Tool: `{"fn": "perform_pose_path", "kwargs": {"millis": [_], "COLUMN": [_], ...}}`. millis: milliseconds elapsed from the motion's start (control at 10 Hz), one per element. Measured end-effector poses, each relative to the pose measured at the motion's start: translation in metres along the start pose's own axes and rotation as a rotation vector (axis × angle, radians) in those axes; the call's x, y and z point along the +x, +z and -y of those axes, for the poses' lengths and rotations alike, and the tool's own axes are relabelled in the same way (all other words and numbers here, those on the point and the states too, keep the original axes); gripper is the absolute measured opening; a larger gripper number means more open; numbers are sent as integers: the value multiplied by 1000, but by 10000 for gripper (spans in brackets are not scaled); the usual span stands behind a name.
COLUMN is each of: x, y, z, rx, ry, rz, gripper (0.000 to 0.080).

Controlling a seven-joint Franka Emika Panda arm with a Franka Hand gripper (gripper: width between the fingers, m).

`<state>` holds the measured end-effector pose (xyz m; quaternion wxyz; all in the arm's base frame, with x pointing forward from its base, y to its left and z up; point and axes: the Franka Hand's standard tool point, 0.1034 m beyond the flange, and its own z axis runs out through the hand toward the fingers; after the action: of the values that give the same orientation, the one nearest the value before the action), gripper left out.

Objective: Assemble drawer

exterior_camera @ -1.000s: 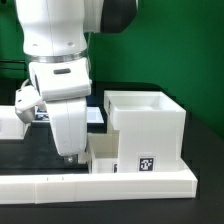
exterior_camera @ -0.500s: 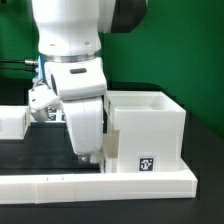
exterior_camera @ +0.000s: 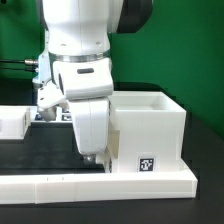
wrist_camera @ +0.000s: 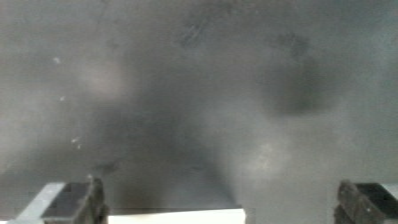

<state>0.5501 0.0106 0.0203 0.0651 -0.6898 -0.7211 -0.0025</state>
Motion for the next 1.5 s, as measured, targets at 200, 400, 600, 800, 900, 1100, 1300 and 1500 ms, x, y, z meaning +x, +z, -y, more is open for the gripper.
{"fn": "perform_pose_path", "kwargs": {"millis": [200,400,600,800,900,1100,1300,1500], "x": [-16,-24,-28,-34,-34,-34,-35,-47], "y": [-6,-18,-22,-19,-19,-18,-18,-23], "z": [11,30,47,52,52,52,52,58], "rx": [4,8,-8,-13,-13,-12,-12,-55], "ry": [22,36,44,53,53,54,77,138], "rz": [3,10,15,15,15,15,14,22], "gripper": [649,649,649,649,649,649,649,649]}}
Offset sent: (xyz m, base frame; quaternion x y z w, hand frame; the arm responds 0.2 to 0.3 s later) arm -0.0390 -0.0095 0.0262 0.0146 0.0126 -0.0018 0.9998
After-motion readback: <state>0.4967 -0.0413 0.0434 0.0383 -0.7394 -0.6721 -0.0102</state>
